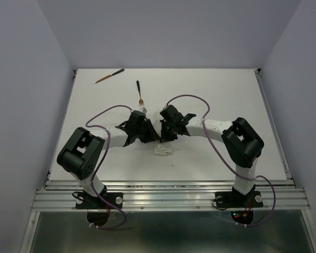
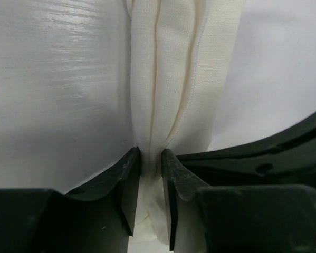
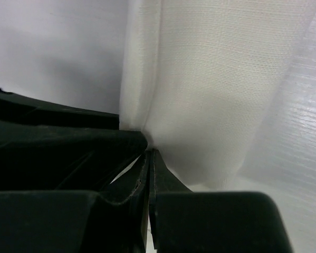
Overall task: Fold the napkin into a case and place the utensils inside
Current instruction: Fold the 2/3-rectangle-folded napkin at the center of the board, then smooth out the smaller rectangle-folded napkin at the center of the board.
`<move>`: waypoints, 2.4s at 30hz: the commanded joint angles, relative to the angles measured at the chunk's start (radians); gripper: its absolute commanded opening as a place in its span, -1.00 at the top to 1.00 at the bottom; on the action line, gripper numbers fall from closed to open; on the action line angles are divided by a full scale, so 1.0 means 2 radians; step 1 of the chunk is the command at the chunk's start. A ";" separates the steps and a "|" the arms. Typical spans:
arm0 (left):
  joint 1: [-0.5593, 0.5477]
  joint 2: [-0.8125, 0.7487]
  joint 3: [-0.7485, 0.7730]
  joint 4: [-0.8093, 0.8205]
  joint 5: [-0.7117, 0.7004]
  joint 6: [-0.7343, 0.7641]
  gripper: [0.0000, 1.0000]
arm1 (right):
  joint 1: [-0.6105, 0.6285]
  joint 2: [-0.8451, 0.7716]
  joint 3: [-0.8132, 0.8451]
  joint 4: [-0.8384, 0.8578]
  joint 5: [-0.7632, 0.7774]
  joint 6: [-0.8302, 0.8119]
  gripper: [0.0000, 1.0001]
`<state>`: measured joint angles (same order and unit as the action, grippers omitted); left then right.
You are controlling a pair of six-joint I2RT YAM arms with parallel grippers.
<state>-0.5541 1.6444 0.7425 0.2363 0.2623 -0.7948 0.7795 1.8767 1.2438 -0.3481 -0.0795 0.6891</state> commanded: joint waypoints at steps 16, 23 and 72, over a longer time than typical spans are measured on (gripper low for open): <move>0.046 -0.053 0.004 -0.003 0.029 0.018 -0.33 | 0.005 0.030 -0.008 0.038 0.012 -0.034 0.94; 0.055 0.000 0.075 -0.012 0.047 0.034 -0.89 | 0.005 0.016 -0.032 0.064 0.008 -0.048 0.93; 0.035 0.042 0.008 0.071 -0.031 -0.125 1.00 | 0.010 -0.147 -0.117 0.041 -0.011 -0.077 0.83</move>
<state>-0.4786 1.7500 0.7765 0.3607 0.2291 -1.0267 0.7811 1.6295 1.0832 -0.2790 -0.0498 0.4614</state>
